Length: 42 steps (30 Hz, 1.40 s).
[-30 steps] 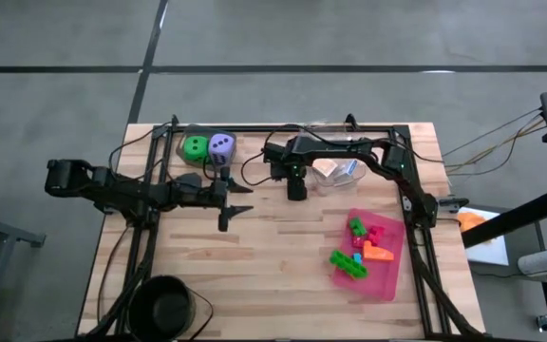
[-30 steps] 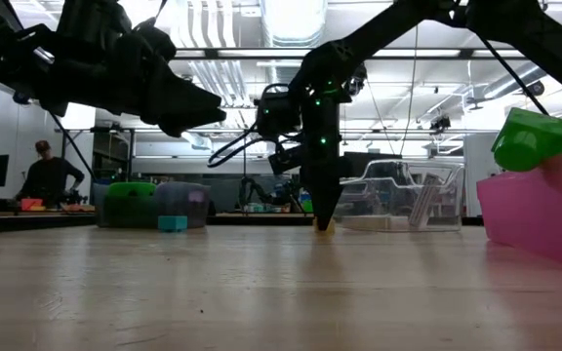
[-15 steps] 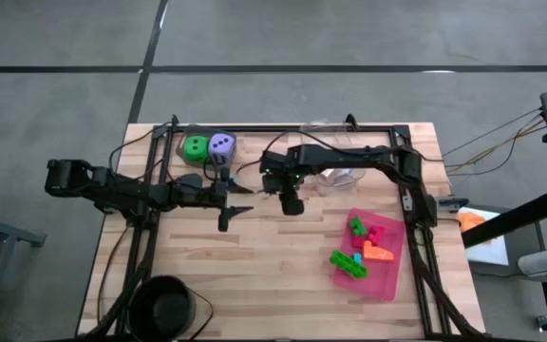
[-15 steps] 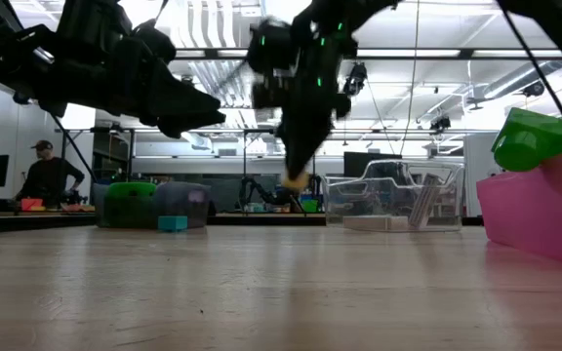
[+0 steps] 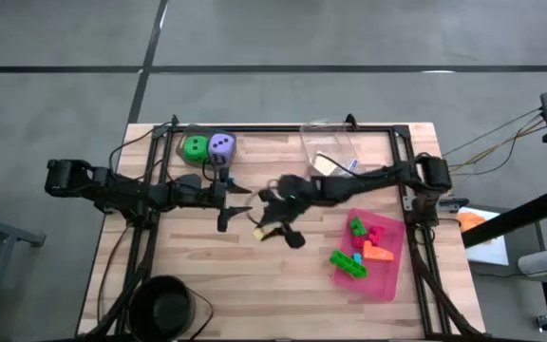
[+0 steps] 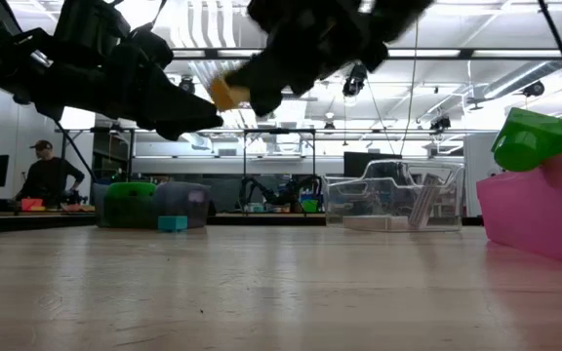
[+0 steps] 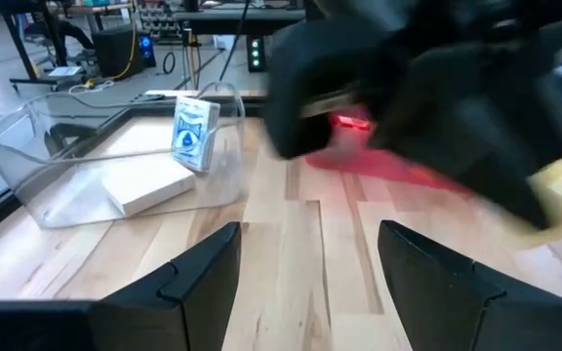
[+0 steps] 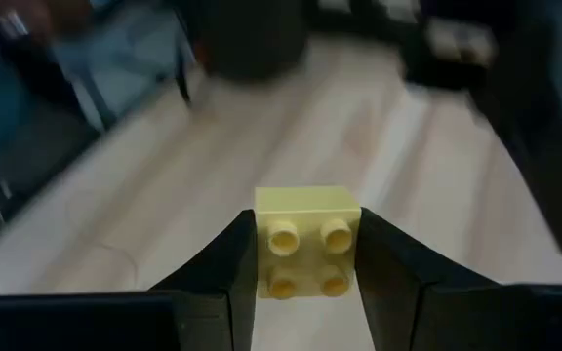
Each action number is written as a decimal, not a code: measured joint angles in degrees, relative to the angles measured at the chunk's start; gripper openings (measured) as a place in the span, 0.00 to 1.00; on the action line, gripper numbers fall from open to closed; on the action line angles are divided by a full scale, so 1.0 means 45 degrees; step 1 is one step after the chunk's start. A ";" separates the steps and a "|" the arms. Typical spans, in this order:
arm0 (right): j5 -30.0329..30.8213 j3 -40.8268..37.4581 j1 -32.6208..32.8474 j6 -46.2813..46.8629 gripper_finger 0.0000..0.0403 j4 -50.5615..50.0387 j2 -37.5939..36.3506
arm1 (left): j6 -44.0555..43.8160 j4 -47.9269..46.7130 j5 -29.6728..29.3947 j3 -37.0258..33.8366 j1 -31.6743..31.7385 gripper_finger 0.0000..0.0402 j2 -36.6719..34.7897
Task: Pick & Place Toys
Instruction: Put the light yellow game piece into the pink bin
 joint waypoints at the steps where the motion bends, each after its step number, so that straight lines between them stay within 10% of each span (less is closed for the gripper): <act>1: -0.0014 -0.0670 0.0194 0.0317 0.32 0.1416 -0.0187 | 0.0050 0.0035 0.0002 0.0000 0.0000 0.61 0.0000; 7: 0.0875 -0.3992 0.1380 0.1778 0.32 0.7971 -0.1023 | 0.0079 0.0030 0.0005 0.0000 0.0000 0.61 0.0000; 16: 0.4549 -0.6208 0.3089 0.2309 0.32 0.8280 -0.2599 | -0.0035 -0.0010 0.0008 0.0000 -0.0005 0.61 0.0000; 27: 0.8668 -0.7775 0.5070 0.3531 0.32 0.4408 -0.6298 | -0.0075 -0.0099 0.0010 0.0000 -0.0005 0.61 0.0000; 42: 1.3397 -0.8227 0.7790 1.0965 0.32 -0.6552 -1.0427 | -0.0082 -0.0111 0.0010 0.0000 -0.0005 0.61 0.0000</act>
